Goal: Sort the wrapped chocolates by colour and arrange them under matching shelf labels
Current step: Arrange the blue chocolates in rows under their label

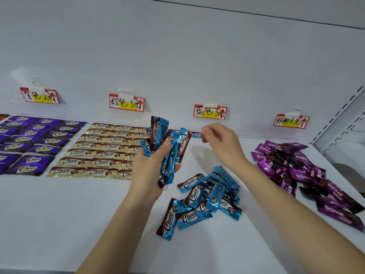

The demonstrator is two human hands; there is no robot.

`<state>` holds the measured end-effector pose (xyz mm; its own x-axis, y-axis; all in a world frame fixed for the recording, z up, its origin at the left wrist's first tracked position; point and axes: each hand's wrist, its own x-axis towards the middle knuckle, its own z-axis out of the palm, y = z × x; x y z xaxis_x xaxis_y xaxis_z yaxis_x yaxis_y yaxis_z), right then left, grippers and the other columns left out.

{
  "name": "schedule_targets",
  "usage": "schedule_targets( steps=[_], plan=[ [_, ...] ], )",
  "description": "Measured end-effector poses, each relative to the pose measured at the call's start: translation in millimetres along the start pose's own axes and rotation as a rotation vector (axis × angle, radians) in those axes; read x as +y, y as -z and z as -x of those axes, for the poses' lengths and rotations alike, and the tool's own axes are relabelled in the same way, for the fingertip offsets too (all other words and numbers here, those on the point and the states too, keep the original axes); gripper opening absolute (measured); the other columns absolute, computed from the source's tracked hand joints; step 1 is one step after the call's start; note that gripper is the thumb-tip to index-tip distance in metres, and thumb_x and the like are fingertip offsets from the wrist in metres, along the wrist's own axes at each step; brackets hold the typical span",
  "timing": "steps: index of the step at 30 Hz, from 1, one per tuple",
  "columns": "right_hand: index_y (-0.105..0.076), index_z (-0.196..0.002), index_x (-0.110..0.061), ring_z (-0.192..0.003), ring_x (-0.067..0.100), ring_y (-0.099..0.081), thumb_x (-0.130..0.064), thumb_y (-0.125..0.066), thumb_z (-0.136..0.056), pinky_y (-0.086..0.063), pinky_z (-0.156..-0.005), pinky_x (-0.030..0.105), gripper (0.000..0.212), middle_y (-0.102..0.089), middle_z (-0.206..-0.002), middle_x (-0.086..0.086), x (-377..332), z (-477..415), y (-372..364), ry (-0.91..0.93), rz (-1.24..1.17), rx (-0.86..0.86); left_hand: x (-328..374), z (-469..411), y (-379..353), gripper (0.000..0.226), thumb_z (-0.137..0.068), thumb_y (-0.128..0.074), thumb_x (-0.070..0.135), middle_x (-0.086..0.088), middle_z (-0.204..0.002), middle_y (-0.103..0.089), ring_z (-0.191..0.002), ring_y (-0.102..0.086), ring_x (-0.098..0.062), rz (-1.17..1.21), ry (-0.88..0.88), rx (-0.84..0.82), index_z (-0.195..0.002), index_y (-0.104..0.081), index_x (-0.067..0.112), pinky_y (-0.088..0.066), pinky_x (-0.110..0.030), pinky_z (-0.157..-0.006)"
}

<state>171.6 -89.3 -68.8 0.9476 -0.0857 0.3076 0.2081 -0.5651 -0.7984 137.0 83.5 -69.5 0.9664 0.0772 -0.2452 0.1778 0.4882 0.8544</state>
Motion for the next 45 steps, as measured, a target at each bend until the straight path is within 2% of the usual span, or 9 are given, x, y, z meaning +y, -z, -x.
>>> schedule_targets(
  steps=[5, 12, 14, 17, 20, 24, 28, 36, 45],
  plan=[
    [-0.065, -0.081, -0.026, -0.065, 0.001, -0.065, -0.036, -0.062, -0.083, -0.049, -0.054, 0.012, 0.011, -0.070, -0.073, -0.014, -46.4, 52.7, 17.9, -0.130, -0.279, -0.195, 3.0, 31.4, -8.0, 0.018, -0.083, -0.068, 0.019, 0.002, -0.082, -0.074, -0.075, -0.072, -0.016, 0.011, -0.047, -0.108, -0.100, -0.063, 0.020, -0.055, -0.027, -0.052],
    [-0.064, -0.088, -0.015, -0.072, 0.007, -0.067, -0.016, -0.058, -0.089, -0.052, -0.062, 0.017, 0.007, -0.071, -0.077, -0.006, -45.6, 82.4, 14.2, -0.205, -0.493, -0.078, -6.6, 63.9, -9.1, 0.030, -0.081, -0.069, 0.022, -0.005, -0.096, -0.073, -0.083, -0.072, -0.025, 0.049, -0.032, -0.107, -0.110, -0.062, 0.021, -0.059, -0.043, -0.063],
    [-0.062, -0.088, -0.016, -0.068, 0.005, -0.067, -0.014, -0.055, -0.091, -0.051, -0.058, 0.015, 0.008, -0.071, -0.076, -0.005, -37.4, 76.2, 18.8, -0.236, -0.498, -0.045, -7.3, 64.3, -8.4, 0.031, -0.082, -0.068, 0.021, -0.004, -0.093, -0.074, -0.082, -0.072, -0.021, 0.046, -0.039, -0.106, -0.112, -0.062, 0.019, -0.058, -0.035, -0.057],
    [-0.059, -0.088, -0.017, -0.072, 0.006, -0.064, -0.013, -0.050, -0.093, -0.051, -0.058, 0.017, 0.011, -0.065, -0.085, -0.004, -12.8, 51.8, 34.6, -0.281, -0.327, 0.020, -7.1, 59.4, -6.2, 0.024, -0.082, -0.066, 0.020, -0.001, -0.082, -0.075, -0.077, -0.072, -0.016, 0.050, -0.028, -0.101, -0.106, -0.063, 0.019, -0.054, -0.026, -0.049],
    [-0.059, -0.099, -0.010, -0.085, 0.017, -0.055, -0.013, -0.044, -0.096, -0.050, -0.077, 0.033, 0.015, -0.061, -0.102, 0.005, 23.8, 14.9, 53.1, -0.282, 0.090, 0.058, -8.4, 49.0, -5.1, 0.021, -0.082, -0.066, 0.022, 0.002, -0.082, -0.075, -0.079, -0.072, -0.015, 0.010, -0.037, -0.078, -0.103, -0.062, 0.021, -0.056, -0.028, -0.052],
    [-0.058, -0.107, -0.001, -0.095, 0.027, -0.053, -0.009, -0.040, -0.096, -0.034, -0.072, 0.025, 0.023, -0.060, -0.112, 0.015, 58.8, -34.6, 64.2, -0.252, 0.432, 0.009, -11.5, 35.2, -8.4, 0.017, -0.083, -0.065, 0.023, 0.002, -0.085, -0.075, -0.082, -0.072, -0.016, -0.020, -0.053, -0.057, -0.100, -0.062, 0.023, -0.056, -0.028, -0.053],
    [-0.061, -0.104, 0.001, -0.101, 0.033, -0.054, -0.006, -0.041, -0.094, -0.035, -0.073, 0.029, 0.023, -0.061, -0.112, 0.019, 79.1, -65.0, 60.3, -0.257, 0.637, -0.127, -14.3, 24.2, -11.4, 0.016, -0.083, -0.065, 0.023, 0.002, -0.084, -0.075, -0.082, -0.072, -0.016, -0.037, -0.058, -0.032, -0.099, -0.061, 0.023, -0.055, -0.027, -0.052],
    [-0.058, -0.105, -0.006, -0.087, 0.023, -0.048, -0.020, -0.041, -0.097, -0.038, -0.068, 0.031, 0.024, -0.056, -0.100, 0.012, 92.4, -43.4, 46.3, -0.077, 0.697, -0.016, -18.6, 15.2, -8.9, 0.016, -0.077, -0.066, 0.027, 0.003, -0.084, -0.075, -0.081, -0.072, -0.015, -0.042, -0.053, -0.027, -0.093, -0.063, 0.026, -0.054, -0.025, -0.050],
    [-0.051, -0.124, -0.010, -0.113, 0.028, -0.041, -0.024, -0.030, -0.098, -0.040, -0.089, 0.037, 0.036, -0.050, -0.123, 0.012, 97.4, -28.5, 24.3, -0.048, 0.773, -0.105, -20.9, 13.4, -8.9, 0.013, -0.081, -0.065, 0.024, 0.000, -0.083, -0.075, -0.080, -0.072, -0.016, -0.061, -0.030, -0.017, -0.094, -0.062, 0.023, -0.054, -0.025, -0.049]
  ],
)
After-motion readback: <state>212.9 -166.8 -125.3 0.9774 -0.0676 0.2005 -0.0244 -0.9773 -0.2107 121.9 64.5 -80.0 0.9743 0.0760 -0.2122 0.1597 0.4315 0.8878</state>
